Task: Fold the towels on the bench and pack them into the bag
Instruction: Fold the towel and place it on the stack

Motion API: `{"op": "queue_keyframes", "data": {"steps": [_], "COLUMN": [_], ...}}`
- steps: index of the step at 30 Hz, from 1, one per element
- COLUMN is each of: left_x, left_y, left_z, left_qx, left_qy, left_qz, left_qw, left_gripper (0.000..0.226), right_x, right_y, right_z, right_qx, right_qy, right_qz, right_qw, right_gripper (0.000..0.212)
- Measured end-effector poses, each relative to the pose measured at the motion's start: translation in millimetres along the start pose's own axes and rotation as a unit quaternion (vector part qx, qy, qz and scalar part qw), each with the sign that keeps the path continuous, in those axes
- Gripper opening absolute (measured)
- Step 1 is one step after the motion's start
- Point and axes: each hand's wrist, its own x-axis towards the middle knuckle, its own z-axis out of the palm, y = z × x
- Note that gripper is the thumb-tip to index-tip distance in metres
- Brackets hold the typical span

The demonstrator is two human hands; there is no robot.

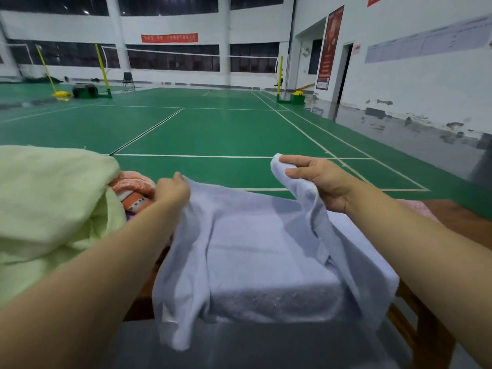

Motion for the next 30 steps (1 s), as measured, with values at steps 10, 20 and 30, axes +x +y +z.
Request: {"op": "queue_keyframes", "data": {"steps": [10, 20, 30], "left_x": [-10.2, -60.0, -118.2], "left_y": [-9.3, -39.9, -60.3], "left_z": [-47.3, -61.2, -47.4], "left_qx": [-0.183, 0.241, 0.182], "left_qy": [-0.122, -0.138, -0.141], "left_qz": [0.015, 0.237, 0.324], "left_qw": [0.975, 0.931, 0.918], "left_gripper": [0.043, 0.012, 0.009], "right_x": [63.2, 8.2, -52.9], "right_y": [44.5, 40.3, 104.6], "right_z": [172.3, 117.6, 89.9], "right_qx": [0.025, -0.126, -0.506], "right_qy": [-0.120, -0.091, -0.061], "right_qz": [0.093, -0.019, -0.150], "right_qw": [0.988, 0.988, 0.847], "right_gripper": [0.056, 0.020, 0.023]}}
